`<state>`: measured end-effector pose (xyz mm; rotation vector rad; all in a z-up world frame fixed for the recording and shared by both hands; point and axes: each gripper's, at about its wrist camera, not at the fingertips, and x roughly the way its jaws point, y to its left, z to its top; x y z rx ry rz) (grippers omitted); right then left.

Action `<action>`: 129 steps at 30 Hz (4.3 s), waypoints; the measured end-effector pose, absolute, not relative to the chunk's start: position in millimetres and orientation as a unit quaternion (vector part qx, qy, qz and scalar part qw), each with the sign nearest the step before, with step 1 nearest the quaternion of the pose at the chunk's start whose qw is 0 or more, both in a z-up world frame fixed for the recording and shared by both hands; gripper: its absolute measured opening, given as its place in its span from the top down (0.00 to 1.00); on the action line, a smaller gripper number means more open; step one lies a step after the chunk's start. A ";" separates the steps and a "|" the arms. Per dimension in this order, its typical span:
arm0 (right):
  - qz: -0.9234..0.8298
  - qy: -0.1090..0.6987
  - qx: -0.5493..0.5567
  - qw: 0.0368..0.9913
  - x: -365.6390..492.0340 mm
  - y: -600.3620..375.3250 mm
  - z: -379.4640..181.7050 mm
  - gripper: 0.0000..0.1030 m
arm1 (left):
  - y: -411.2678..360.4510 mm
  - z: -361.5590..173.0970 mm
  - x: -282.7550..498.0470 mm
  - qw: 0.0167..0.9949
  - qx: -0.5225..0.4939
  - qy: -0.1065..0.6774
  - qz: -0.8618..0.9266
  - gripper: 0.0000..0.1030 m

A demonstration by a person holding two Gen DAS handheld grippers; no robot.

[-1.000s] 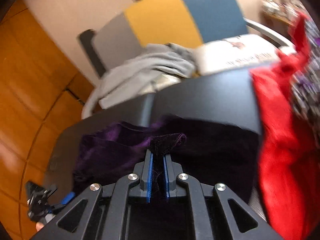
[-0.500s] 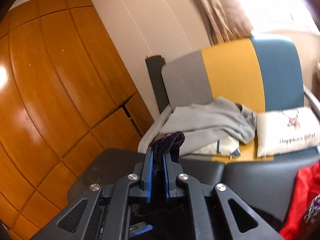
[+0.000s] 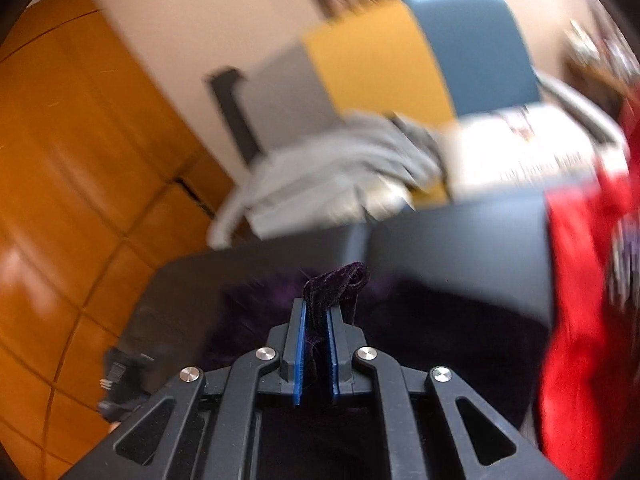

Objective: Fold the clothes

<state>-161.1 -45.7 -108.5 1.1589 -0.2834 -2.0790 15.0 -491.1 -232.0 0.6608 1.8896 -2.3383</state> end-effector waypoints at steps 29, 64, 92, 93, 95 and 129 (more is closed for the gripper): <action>-0.837 -0.070 0.444 0.314 -129.2 7.0 -156.9 0.82 | -459.3 -177.5 -65.4 0.084 0.346 0.328 -0.875 0.30; -0.747 0.165 0.500 0.406 30.9 35.1 -186.4 0.78 | -395.5 -198.8 92.2 0.119 0.409 0.230 -0.875 0.32; -0.732 0.115 0.505 0.443 -75.1 13.3 -114.3 0.76 | -410.6 -130.1 33.9 0.054 0.355 0.113 -0.926 0.12; -0.734 0.093 0.497 0.454 -97.1 0.9 -109.0 0.76 | -409.9 -128.4 9.7 0.039 0.360 0.095 -0.927 0.12; -0.740 0.081 0.485 0.459 -146.4 -29.0 -103.5 0.74 | -409.1 -127.4 -32.2 0.013 0.370 0.070 -0.926 0.12; -0.768 0.210 0.394 0.458 -144.2 -101.0 -161.6 0.91 | -366.3 -183.8 -113.9 -0.075 0.404 0.004 -0.912 0.91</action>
